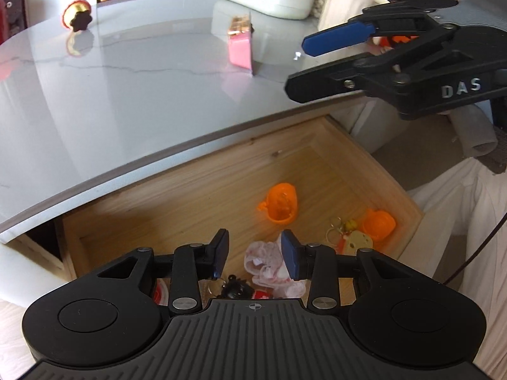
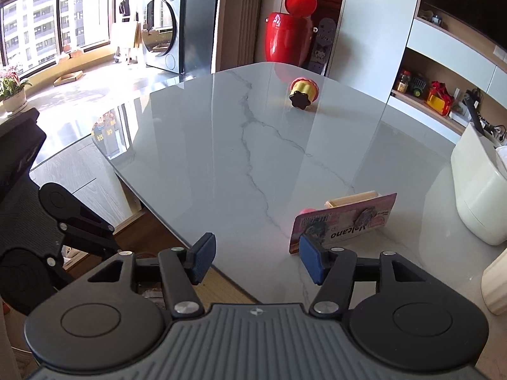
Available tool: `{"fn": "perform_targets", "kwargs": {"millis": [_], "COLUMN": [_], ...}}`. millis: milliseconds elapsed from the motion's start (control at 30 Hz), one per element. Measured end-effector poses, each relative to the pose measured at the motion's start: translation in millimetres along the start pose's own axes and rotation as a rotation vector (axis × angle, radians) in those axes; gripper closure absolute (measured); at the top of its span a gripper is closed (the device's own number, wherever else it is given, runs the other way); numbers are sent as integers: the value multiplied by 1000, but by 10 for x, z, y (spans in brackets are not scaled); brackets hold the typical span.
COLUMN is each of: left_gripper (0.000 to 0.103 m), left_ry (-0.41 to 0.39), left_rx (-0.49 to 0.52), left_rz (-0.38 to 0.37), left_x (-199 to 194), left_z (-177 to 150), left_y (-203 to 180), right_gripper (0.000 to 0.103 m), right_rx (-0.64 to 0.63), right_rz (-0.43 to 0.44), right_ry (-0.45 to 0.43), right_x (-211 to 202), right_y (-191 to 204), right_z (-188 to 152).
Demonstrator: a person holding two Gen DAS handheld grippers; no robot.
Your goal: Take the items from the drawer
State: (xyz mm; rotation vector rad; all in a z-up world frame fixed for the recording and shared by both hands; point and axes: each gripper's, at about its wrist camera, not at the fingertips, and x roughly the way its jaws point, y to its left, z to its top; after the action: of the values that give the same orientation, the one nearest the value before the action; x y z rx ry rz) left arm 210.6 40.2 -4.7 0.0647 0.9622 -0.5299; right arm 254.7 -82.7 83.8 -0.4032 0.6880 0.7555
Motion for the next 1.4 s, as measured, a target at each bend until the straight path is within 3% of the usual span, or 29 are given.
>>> {"fn": "perform_targets", "kwargs": {"millis": [233,400,533,733,833,933,1000,1100,1133,1200,1300,1400], "left_gripper": [63,62,63,63,63,65,66,73,83,91,95,96], "left_ry": [124,252,334,229,179,188,211,250,266,305,267,225], "left_rx": [192,375,403,359,528,685,739,753,755,749,742,711], "left_rz": [-5,22,60,16,67,173,185,172,174,164,163,138], "left_x": [280,590,798,903,1035,1230,1349,1489,1536,1600,1486,1118], "left_z": [55,140,159,281,252,181,142,119,114,107,146,204], "left_y": [-228,-498,-551,-711,-905,-996,-984,-970,-963,-936,-921,-900], "right_gripper": [26,25,22,17,17,15,15,15,15,15,15,15], "right_rx": [15,105,147,157,153,171,181,194,197,201,212,238], "right_rz": [-51,-72,-82,-56,-68,-71,-74,-75,-77,-77,-72,-51], "right_ry": [85,167,191,174,158,135,132,141,144,149,159,180], "right_x": [-390,-361,-301,-350,-382,-439,-460,-450,-443,-431,-407,-351], "right_y": [-154,-337,-401,-397,-383,-420,-445,-483,-490,-501,-515,-539], "right_z": [-696,-1139,-1252,-1255,-1232,-1224,-1239,-1275,-1280,-1293,-1308,-1309]}}
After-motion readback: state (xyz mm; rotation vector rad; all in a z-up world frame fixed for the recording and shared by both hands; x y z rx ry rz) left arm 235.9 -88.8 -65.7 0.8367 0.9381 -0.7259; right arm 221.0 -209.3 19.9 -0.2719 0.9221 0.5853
